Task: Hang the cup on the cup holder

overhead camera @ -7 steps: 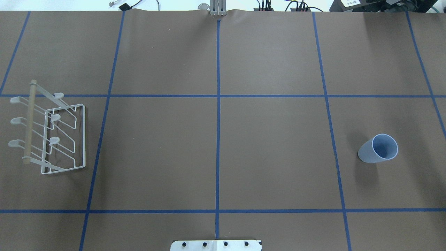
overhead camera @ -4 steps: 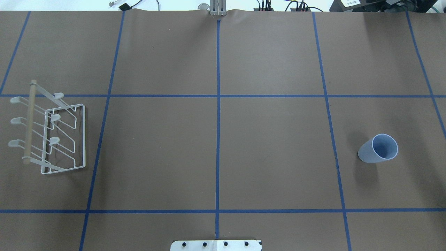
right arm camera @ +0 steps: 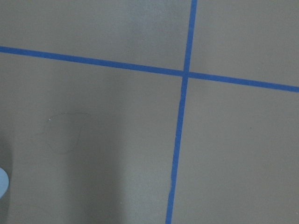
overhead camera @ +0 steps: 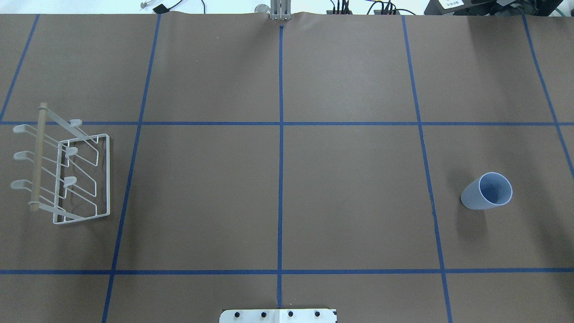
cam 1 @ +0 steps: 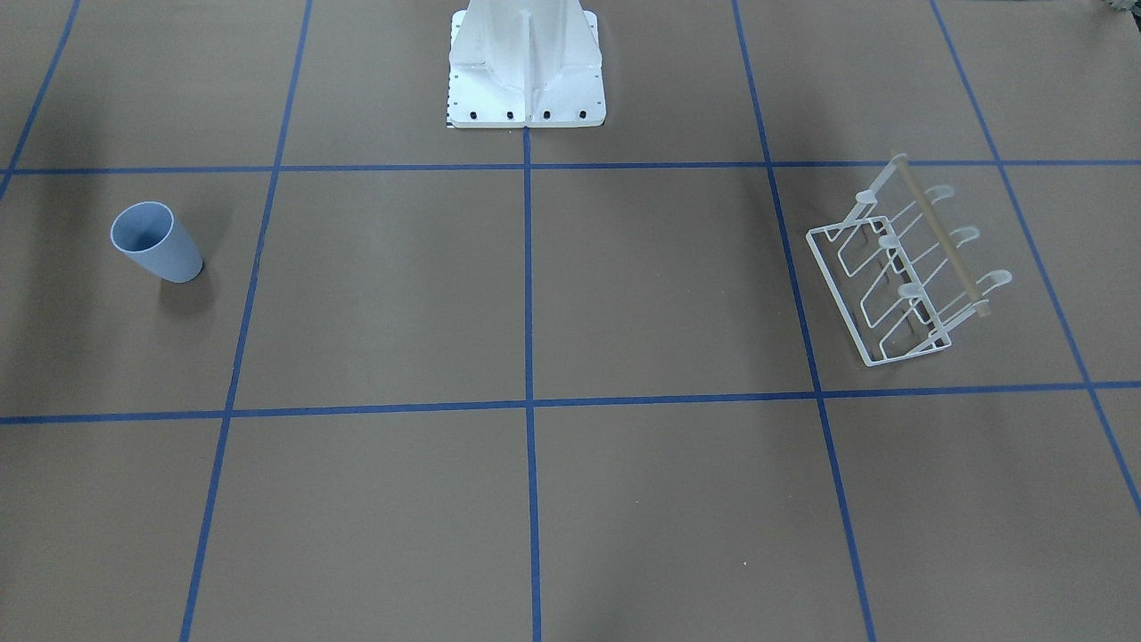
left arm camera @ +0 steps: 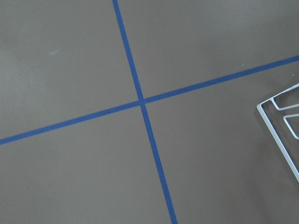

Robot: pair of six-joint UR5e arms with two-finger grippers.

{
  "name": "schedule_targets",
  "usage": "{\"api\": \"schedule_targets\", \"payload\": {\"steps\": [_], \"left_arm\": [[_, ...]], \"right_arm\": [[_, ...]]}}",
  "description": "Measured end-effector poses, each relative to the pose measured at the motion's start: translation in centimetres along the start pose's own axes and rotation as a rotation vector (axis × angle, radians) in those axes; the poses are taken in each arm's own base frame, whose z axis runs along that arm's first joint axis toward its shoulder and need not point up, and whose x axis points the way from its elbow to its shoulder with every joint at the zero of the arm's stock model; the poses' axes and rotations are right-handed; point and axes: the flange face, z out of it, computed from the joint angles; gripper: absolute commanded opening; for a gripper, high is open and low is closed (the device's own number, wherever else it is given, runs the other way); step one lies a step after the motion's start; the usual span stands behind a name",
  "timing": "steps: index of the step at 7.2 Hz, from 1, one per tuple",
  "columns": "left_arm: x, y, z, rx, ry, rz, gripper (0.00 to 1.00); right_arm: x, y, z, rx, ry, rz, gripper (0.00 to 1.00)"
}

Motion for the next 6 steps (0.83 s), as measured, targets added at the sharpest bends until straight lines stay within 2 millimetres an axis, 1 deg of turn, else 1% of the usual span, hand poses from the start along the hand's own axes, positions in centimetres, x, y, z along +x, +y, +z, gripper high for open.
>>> {"api": "schedule_targets", "payload": {"steps": [1, 3, 4, 5, 6], "left_arm": [[0.0, 0.0, 0.0, 0.001, 0.002, 0.0, 0.98], [-0.1, 0.2, 0.1, 0.001, 0.004, 0.002, 0.98], [-0.1, 0.2, 0.1, 0.0, 0.005, 0.002, 0.98], [-0.1, 0.3, 0.1, 0.0, 0.005, 0.002, 0.98], [-0.1, 0.3, 0.1, 0.0, 0.005, 0.003, 0.98]], "right_arm": [[-0.9, -0.5, 0.2, 0.045, -0.043, -0.058, 1.0], [-1.8, -0.3, 0.9, 0.069, -0.113, -0.108, 1.0], [-3.1, -0.5, 1.3, 0.068, -0.138, -0.118, 1.0], [-5.3, -0.9, 2.0, 0.055, -0.136, -0.095, 1.0], [-8.8, -1.2, 3.3, 0.033, -0.103, -0.054, 1.0]]}}
